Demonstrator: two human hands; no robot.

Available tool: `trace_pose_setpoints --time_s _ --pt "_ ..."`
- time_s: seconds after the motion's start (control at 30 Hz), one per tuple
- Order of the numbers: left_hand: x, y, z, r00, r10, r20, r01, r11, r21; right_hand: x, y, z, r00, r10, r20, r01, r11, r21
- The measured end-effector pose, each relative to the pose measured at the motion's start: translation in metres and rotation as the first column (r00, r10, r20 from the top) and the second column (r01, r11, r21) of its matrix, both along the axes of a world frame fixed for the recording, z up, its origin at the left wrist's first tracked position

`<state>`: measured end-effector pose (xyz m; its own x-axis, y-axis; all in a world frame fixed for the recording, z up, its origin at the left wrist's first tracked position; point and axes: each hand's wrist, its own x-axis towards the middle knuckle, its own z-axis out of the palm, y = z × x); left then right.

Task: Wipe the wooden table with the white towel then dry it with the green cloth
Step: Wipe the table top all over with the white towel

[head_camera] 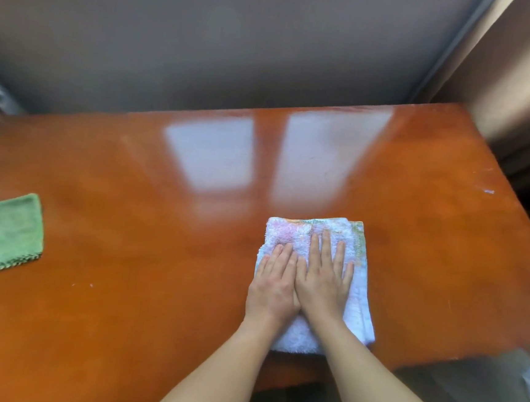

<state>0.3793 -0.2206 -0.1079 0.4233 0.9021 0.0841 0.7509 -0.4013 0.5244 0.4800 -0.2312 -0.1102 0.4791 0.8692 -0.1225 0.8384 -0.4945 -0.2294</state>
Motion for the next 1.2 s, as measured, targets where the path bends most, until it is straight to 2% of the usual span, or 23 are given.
trace_pose_setpoints --time_s 0.2,0.4,0.63,0.87,1.2 --pt "-0.011 -0.007 -0.005 0.996 0.046 -0.071 -0.046 0.999 0.006 -0.01 -0.001 -0.005 0.999 0.031 0.021 -0.031 0.999 0.036" --pt "0.011 -0.028 -0.007 0.986 0.104 -0.13 -0.105 0.994 -0.003 0.011 -0.021 -0.004 0.993 0.114 -0.026 -0.11 0.988 0.107" --pt "0.092 -0.062 -0.003 0.981 0.001 -0.195 -0.004 1.0 -0.017 0.092 -0.066 -0.006 0.998 0.021 -0.061 -0.012 0.989 0.146" --pt "0.207 -0.094 0.0 0.986 -0.12 -0.117 0.119 0.993 -0.02 0.204 -0.114 -0.007 0.99 -0.129 -0.051 0.135 0.979 0.15" --pt "0.347 -0.097 -0.002 0.971 -0.228 -0.073 0.23 0.973 0.012 0.346 -0.124 -0.008 0.978 -0.207 0.008 0.203 0.965 0.168"
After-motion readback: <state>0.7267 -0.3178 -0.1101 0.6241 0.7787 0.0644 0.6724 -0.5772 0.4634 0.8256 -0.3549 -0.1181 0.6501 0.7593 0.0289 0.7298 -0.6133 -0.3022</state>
